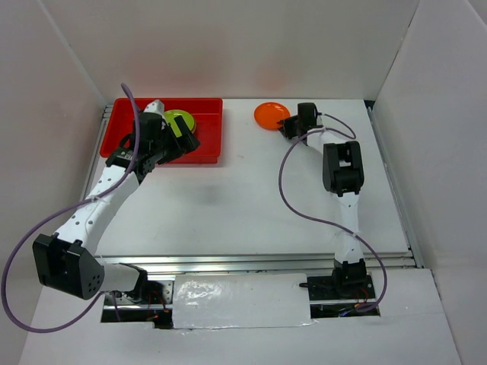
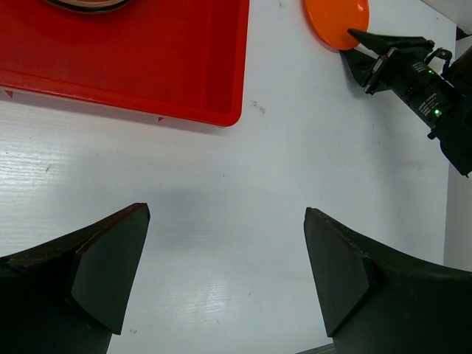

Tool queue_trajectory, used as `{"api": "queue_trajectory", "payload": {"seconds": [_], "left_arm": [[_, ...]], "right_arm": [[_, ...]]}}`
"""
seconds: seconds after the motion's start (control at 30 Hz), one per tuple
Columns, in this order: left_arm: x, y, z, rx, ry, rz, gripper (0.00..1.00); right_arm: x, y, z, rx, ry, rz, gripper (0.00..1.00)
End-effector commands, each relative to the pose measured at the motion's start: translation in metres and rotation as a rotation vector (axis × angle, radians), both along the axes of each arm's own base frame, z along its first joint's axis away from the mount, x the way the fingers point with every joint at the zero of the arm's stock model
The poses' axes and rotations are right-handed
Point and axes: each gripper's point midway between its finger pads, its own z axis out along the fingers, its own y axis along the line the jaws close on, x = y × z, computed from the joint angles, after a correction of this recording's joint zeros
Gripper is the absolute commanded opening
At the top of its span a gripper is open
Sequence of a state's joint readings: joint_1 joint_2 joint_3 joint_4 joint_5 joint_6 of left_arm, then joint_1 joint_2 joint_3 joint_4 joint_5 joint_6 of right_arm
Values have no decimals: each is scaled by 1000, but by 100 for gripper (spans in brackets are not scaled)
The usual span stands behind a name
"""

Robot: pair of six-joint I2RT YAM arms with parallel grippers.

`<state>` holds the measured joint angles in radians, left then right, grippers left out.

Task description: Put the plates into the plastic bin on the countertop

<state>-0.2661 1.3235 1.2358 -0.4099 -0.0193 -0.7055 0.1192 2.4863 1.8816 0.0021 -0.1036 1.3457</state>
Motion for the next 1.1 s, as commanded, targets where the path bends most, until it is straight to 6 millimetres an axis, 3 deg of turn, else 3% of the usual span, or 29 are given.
{"api": "queue_trajectory", "payload": {"seconds": [0.0, 0.07, 0.13, 0.17, 0.2, 0.23, 0.27, 0.3, 0.33, 0.37, 0.4, 0.47, 0.5, 0.53, 0.57, 0.6, 0.63, 0.67, 0.7, 0.77, 0.83, 0.87, 0.93, 0.97, 1.07], "left_arm": [[4, 1, 17, 1, -74, -17, 99], [5, 0, 16, -10, -72, -27, 99], [7, 2, 11, -13, -66, -21, 99], [7, 3, 11, -16, -67, -23, 99], [9, 5, 8, -18, -66, -14, 99], [9, 5, 7, -23, -65, -13, 99], [8, 3, 4, -32, -58, -25, 99], [11, 3, 5, -45, -68, -31, 99], [11, 0, 2, -54, -66, -47, 99], [11, -7, 4, -85, -74, -101, 99], [15, -14, 10, -113, -107, -141, 99], [13, -36, 14, -198, -119, -285, 99], [13, -43, 16, -236, -125, -331, 99], [16, -50, 25, -273, -168, -372, 99], [17, -55, 27, -327, -164, -394, 99], [11, -63, 29, -371, -162, -455, 99], [11, -67, 32, -393, -192, -483, 99], [10, -69, 33, -415, -191, -492, 99], [8, -71, 33, -422, -195, -509, 99], [7, -75, 34, -429, -209, -529, 99], [3, -80, 38, -436, -222, -565, 99], [3, -82, 38, -433, -227, -576, 99], [5, -81, 36, -413, -229, -562, 99], [3, -81, 30, -394, -211, -561, 99], [7, -75, 13, -341, -150, -509, 99]], "right_arm": [[6, -5, -5, -32, 19, -59, 31], [5, -4, -4, -24, 8, -62, 0], [-2, -7, -12, -11, 32, -71, 0], [2, -7, 6, 9, -32, -69, 0], [-1, -7, 9, 19, -47, -74, 0], [-14, -11, -5, 14, -20, -79, 0], [-11, -12, 32, 19, -113, -83, 0], [-27, -9, 26, -13, -101, -62, 0], [-31, -8, 64, -35, -164, -51, 0], [-46, -1, 61, -105, -152, -6, 0], [-57, 0, 94, -147, -185, 3, 0], [-77, 3, 108, -253, -204, 52, 0], [-96, 12, 102, -286, -186, 98, 0], [-111, 16, 126, -290, -225, 127, 0], [-121, 18, 130, -311, -250, 173, 0], [-148, 32, 112, -276, -234, 285, 0], [-158, 40, 142, -256, -335, 323, 0], [-174, 43, 130, -251, -320, 369, 0], [-189, 56, 142, -222, -355, 448, 0], [-209, 72, 141, -215, -357, 559, 0], [-235, 96, 154, -161, -404, 686, 0], [-244, 101, 151, -138, -400, 719, 0], [-261, 111, 170, -88, -460, 768, 0], [-269, 114, 168, -82, -457, 779, 0], [-282, 120, 186, -113, -499, 794, 0]]}}
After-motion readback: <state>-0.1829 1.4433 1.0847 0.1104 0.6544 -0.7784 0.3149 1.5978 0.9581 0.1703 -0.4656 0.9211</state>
